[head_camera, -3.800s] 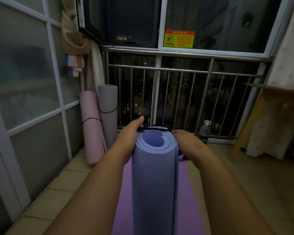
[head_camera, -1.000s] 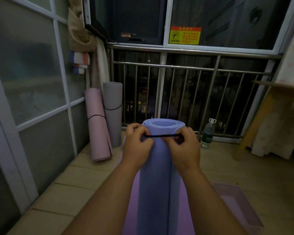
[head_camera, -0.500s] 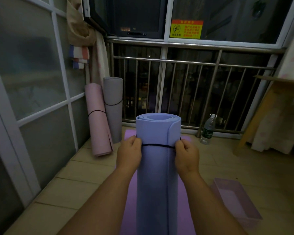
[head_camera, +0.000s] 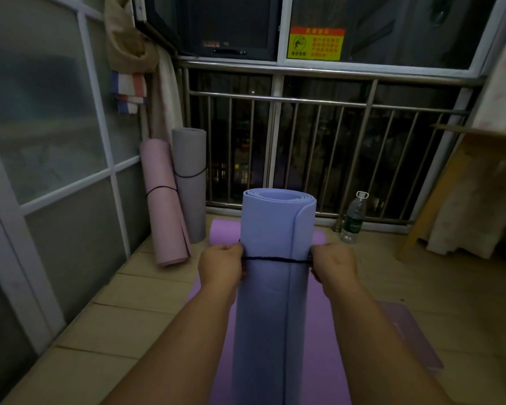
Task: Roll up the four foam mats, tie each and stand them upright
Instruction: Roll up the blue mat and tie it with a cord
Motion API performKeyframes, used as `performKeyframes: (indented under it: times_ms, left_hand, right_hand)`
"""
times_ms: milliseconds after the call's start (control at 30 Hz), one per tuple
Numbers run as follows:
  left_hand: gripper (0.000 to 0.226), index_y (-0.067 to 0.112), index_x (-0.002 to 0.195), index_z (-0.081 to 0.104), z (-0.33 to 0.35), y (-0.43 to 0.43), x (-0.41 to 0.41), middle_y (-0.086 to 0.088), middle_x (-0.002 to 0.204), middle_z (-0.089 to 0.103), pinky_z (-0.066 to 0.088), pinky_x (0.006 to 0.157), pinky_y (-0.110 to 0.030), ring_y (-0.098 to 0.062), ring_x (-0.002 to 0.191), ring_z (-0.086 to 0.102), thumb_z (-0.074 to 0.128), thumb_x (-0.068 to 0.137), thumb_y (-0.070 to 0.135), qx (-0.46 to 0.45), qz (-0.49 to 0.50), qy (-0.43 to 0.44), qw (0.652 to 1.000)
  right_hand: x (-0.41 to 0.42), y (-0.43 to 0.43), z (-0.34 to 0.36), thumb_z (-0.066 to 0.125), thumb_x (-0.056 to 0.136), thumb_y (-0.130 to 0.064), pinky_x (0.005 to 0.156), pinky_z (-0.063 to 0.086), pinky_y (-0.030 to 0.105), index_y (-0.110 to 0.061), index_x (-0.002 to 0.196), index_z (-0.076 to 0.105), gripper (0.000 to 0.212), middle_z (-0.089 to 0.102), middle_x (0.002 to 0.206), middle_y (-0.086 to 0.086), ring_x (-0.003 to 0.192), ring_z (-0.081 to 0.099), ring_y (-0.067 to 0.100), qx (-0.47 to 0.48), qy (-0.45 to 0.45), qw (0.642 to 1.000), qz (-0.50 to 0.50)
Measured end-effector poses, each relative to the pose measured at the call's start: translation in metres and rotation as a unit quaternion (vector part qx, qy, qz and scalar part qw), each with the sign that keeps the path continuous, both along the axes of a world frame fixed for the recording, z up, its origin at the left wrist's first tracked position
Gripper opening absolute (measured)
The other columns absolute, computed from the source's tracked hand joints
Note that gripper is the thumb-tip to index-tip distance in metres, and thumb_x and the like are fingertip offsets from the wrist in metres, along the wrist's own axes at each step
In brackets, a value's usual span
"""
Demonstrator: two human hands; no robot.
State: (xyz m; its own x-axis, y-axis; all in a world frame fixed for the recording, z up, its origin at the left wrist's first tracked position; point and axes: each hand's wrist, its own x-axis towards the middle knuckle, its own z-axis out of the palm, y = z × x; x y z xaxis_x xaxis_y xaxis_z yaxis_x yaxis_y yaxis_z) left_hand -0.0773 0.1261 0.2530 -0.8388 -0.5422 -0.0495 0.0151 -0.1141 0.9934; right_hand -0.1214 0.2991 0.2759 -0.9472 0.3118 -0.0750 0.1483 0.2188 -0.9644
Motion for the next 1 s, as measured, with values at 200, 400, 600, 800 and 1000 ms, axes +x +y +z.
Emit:
performKeyframes:
  times_ms: [200,400,600,800,1000]
  left_hand:
    - [0.015,-0.005,0.078,0.064,0.012,-0.012,-0.004,-0.028,0.088,0.069,0.060,0.063,-0.047,-0.035,0.066,0.068,0.071,0.080,0.009,0.027,0.016,-0.038,0.999]
    - [0.011,0.005,0.079,0.059,0.010,-0.006,-0.006,-0.019,0.072,0.055,0.046,0.056,-0.032,-0.021,0.050,0.049,0.066,0.083,0.012,0.053,0.008,-0.030,0.998]
    - [0.017,0.012,0.072,0.052,0.016,0.000,-0.003,-0.008,0.055,0.040,0.028,0.046,-0.020,-0.013,0.035,0.032,0.060,0.086,0.008,0.124,-0.041,-0.047,0.990]
    - [0.017,0.008,0.077,0.054,0.024,-0.008,0.001,-0.009,0.063,0.045,0.036,0.042,-0.017,-0.015,0.049,0.039,0.054,0.091,-0.003,0.167,-0.073,-0.051,0.982]
    - [0.022,0.003,0.074,0.052,0.035,-0.010,0.003,-0.011,0.065,0.049,0.046,0.045,-0.023,-0.019,0.055,0.046,0.045,0.091,-0.008,0.079,-0.070,-0.112,0.988]
  right_hand:
    - [0.011,-0.006,-0.004,0.054,0.094,-0.018,0.087,0.049,0.040,0.006,0.111,0.064,0.031,0.064,0.117,0.024,0.102,0.060,0.035,0.109,-0.026,0.991,0.072]
    - [0.013,-0.017,-0.024,0.053,0.082,-0.029,0.088,0.053,0.047,-0.010,0.083,0.065,0.022,0.068,0.097,0.013,0.089,0.061,0.030,-0.096,-0.038,0.995,0.000]
    - [0.019,-0.008,-0.005,0.072,0.081,-0.020,0.058,0.040,0.031,-0.005,0.068,0.065,0.021,0.062,0.072,0.010,0.059,0.045,0.019,-0.146,0.002,0.989,-0.035]
    - [0.007,-0.010,-0.002,0.060,0.085,-0.027,0.065,0.053,0.046,-0.007,0.070,0.057,0.025,0.059,0.074,0.016,0.066,0.055,0.030,-0.061,-0.033,0.997,0.042]
    - [0.009,-0.011,0.008,0.067,0.081,-0.017,0.081,0.057,0.055,-0.003,0.064,0.059,0.023,0.066,0.072,0.019,0.075,0.066,0.035,-0.011,-0.018,0.999,0.048]
